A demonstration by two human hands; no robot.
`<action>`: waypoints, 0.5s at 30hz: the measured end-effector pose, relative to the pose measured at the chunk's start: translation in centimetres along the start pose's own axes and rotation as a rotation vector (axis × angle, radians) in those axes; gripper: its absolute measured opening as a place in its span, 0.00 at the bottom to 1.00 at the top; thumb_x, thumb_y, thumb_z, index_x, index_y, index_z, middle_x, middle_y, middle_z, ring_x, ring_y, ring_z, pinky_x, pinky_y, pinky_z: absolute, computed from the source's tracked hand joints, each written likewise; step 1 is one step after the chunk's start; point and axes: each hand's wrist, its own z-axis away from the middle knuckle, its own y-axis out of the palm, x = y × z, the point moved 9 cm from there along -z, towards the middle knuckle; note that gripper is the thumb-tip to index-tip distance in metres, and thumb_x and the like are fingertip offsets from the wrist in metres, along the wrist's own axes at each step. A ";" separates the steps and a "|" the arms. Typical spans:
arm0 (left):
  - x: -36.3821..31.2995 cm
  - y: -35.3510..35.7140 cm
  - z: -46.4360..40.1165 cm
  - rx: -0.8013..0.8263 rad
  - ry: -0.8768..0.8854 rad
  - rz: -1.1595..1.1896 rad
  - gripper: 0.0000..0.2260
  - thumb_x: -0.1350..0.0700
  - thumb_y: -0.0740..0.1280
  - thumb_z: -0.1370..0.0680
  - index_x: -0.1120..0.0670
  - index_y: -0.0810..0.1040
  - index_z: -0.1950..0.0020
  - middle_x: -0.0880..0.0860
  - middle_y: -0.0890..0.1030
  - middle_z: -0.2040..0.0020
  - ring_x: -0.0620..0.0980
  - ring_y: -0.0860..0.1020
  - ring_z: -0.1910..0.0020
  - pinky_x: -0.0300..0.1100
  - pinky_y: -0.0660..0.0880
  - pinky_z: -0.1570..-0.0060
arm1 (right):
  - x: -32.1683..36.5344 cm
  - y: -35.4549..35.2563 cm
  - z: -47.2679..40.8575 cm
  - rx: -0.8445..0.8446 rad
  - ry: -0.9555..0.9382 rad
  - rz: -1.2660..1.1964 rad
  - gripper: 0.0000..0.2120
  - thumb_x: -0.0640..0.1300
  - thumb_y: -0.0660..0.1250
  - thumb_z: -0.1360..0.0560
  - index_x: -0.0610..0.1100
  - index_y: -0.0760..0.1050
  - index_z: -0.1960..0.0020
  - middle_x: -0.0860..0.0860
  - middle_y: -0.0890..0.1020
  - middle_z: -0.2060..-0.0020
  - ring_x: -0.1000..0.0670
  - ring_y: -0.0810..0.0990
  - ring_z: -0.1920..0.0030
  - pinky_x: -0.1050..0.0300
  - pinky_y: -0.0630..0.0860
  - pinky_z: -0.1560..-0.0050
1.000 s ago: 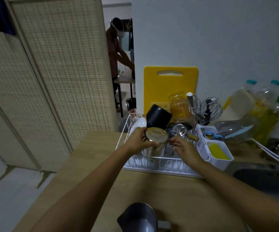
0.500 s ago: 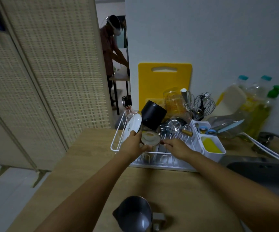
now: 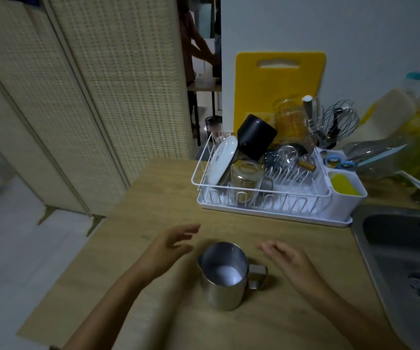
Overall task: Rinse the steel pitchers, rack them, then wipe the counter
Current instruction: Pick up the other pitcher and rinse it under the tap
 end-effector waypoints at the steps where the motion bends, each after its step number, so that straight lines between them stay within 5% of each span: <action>1: 1.3 0.7 1.3 0.092 -0.043 0.046 0.23 0.68 0.66 0.25 0.50 0.72 0.33 0.47 0.77 0.36 0.40 0.76 0.39 0.41 0.73 0.36 | -0.8 0.7 1.0 0.040 0.032 -0.034 0.13 0.55 0.67 0.28 0.49 0.82 0.52 0.54 0.85 0.53 0.57 0.82 0.48 0.60 0.74 0.43; 4: 2.5 3.4 4.6 0.310 -0.076 0.226 0.30 0.66 0.70 0.27 0.51 0.65 0.27 0.45 0.71 0.30 0.43 0.68 0.29 0.41 0.67 0.31 | -2.6 2.1 3.0 0.079 0.057 -0.116 0.30 0.69 0.69 0.37 0.46 0.82 0.48 0.54 0.85 0.49 0.56 0.81 0.46 0.63 0.73 0.43; 9: 0.0 6.0 5.6 0.252 -0.013 0.327 0.20 0.63 0.68 0.25 0.54 0.73 0.34 0.48 0.78 0.36 0.45 0.75 0.35 0.34 0.72 0.40 | -4.3 3.5 3.8 0.038 0.136 -0.242 0.36 0.71 0.71 0.43 0.47 0.81 0.46 0.50 0.85 0.48 0.50 0.82 0.44 0.50 0.73 0.37; 13: -1.7 7.9 4.2 0.183 0.012 0.242 0.16 0.56 0.67 0.24 0.45 0.75 0.36 0.43 0.79 0.39 0.42 0.77 0.39 0.35 0.75 0.42 | -3.5 0.6 3.9 -0.089 0.158 -0.183 0.25 0.69 0.66 0.38 0.56 0.78 0.46 0.52 0.85 0.50 0.51 0.83 0.47 0.43 0.76 0.41; 15: -3.3 9.5 3.1 0.181 0.039 0.195 0.15 0.51 0.66 0.24 0.45 0.75 0.37 0.43 0.79 0.39 0.42 0.77 0.40 0.38 0.75 0.41 | -3.4 -2.2 4.3 -0.206 0.188 -0.195 0.19 0.61 0.66 0.31 0.52 0.77 0.46 0.50 0.84 0.51 0.49 0.83 0.48 0.43 0.77 0.42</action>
